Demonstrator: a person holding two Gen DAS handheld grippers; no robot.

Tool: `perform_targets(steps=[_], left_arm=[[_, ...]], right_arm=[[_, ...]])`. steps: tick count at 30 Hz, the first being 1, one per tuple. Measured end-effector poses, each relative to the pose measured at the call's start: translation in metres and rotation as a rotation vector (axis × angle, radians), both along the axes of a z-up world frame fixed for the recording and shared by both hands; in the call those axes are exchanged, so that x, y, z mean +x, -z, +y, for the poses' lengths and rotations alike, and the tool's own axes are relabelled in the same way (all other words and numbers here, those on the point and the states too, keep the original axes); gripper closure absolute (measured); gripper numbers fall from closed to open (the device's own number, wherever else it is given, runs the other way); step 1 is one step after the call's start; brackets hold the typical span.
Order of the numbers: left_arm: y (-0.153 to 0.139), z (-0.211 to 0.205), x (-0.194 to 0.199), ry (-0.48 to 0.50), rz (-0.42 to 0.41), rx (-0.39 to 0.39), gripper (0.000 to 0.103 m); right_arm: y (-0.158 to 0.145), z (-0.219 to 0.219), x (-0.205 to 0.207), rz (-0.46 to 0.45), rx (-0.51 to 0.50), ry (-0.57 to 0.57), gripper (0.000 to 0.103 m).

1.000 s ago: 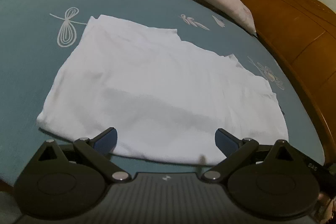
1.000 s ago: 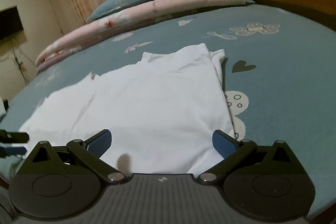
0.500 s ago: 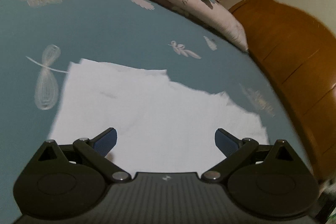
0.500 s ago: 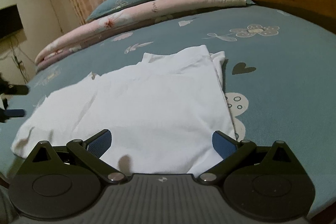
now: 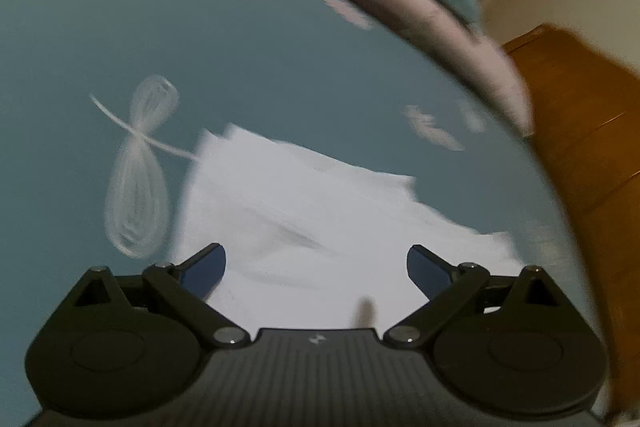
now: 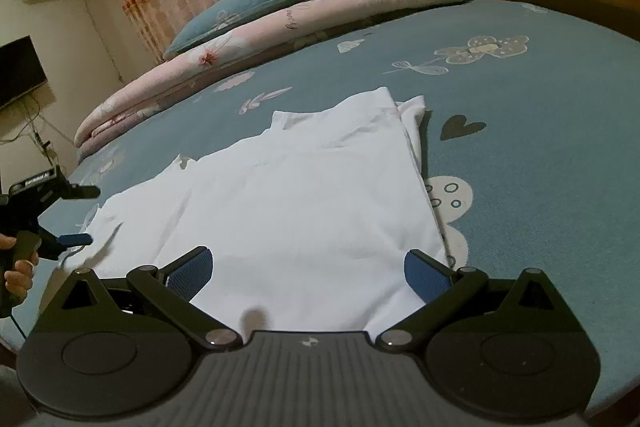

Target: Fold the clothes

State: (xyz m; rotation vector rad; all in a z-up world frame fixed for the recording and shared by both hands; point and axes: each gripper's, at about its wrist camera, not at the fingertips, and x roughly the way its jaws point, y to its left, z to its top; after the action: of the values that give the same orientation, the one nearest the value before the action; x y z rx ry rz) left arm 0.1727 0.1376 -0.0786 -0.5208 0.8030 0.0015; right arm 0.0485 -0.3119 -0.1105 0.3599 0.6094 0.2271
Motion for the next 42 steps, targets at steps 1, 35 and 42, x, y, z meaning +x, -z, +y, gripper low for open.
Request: perform_targets(steps=[1,35,42], left_arm=[[-0.003,0.001,0.002,0.017,-0.006,-0.031,0.006],[0.019,-0.013,0.034,0.310,-0.068,-0.098,0.003],[0.017,-0.010,0.027,0.305,-0.067,-0.065,0.003]], right_arm=[[0.000,0.000,0.000,0.000,0.001,0.000,0.000],[-0.039,0.054,0.078,0.008,-0.005,-0.101,0.000],[-0.018,0.033,0.108,0.151,-0.049,-0.023,0.000]])
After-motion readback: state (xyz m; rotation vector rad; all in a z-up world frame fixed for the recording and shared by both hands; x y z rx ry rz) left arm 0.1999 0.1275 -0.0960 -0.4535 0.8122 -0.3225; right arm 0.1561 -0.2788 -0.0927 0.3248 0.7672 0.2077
